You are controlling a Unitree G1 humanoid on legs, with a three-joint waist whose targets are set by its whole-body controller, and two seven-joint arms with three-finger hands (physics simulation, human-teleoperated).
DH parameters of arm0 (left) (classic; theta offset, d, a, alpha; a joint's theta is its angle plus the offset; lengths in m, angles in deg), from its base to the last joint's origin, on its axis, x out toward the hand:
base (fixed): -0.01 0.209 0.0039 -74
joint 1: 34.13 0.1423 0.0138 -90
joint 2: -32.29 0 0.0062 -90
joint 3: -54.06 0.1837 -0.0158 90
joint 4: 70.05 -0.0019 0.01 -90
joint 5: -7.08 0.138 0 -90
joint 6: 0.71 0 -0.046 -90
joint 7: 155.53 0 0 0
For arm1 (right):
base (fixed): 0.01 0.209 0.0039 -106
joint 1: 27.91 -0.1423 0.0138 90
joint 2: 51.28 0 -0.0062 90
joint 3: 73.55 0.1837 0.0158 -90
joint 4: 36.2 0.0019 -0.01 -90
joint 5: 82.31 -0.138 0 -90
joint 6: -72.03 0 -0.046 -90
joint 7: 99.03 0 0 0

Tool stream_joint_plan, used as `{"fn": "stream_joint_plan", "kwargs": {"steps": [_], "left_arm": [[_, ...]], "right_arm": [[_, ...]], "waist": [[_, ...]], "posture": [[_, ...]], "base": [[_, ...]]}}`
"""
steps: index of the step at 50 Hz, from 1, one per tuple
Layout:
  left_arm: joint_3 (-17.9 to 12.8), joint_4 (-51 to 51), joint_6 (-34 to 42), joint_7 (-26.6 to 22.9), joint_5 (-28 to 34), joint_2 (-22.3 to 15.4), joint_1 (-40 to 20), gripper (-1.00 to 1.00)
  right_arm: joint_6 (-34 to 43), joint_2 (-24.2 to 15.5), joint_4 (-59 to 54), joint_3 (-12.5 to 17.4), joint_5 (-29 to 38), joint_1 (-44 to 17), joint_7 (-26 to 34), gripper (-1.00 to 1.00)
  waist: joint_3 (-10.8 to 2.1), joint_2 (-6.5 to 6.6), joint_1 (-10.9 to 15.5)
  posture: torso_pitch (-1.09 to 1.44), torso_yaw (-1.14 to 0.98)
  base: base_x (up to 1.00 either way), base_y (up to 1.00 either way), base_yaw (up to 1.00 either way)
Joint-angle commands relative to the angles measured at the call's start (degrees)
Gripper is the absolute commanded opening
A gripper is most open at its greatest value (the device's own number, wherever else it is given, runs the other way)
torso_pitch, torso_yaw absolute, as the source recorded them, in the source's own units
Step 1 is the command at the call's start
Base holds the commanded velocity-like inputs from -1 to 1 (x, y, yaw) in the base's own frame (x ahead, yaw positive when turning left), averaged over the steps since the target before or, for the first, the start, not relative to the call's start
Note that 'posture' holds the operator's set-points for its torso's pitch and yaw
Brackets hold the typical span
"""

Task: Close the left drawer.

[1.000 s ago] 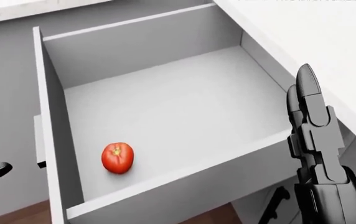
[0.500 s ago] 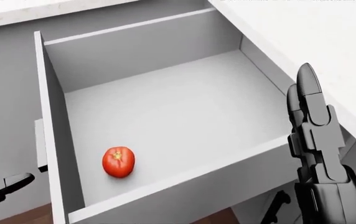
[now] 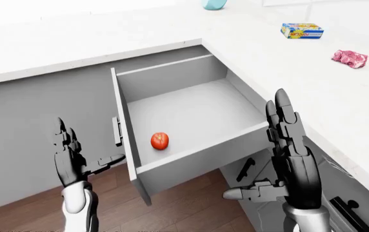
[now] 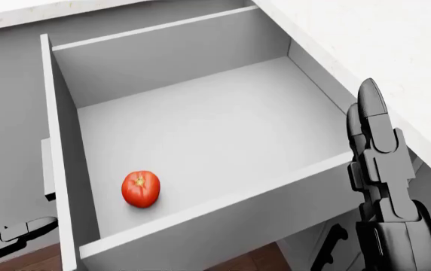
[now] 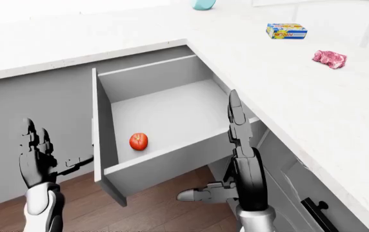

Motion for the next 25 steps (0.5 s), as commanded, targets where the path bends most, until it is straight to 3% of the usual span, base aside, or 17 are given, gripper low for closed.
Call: {"fn": "stream_joint_plan", "kwargs": {"steps": [1,17,25], "left_arm": [[0.0,2.5,-1.6,-0.3,0.4,-0.5,-1.1,1.0],[4.9,1.3,-2.5,-2.7,3.1,3.4,-0.6,1.0],[5.3,3.2,-1.2,-3.5,3.5,3.7,-0.2,1.0]], "right_arm": [[-1.4,0.1,2.1,0.2,-0.3,-0.6,-0.4,1.0],[-1.7,0.1,1.7,0.2,-0.3,-0.6,-0.3,1.0],[-1.9,0.1,1.4,0.1,-0.3,-0.6,-0.4,1.0]], "waist": [[-0.84,0.23,0.0],[-1.25,0.15,0.3],[-1.47,0.16,0.4]], "posture": [[0.0,0.0],[0.0,0.0],[0.0,0.0]], "base": [[0.0,0.0,0.0],[0.0,0.0,0.0],[0.0,0.0,0.0]]}}
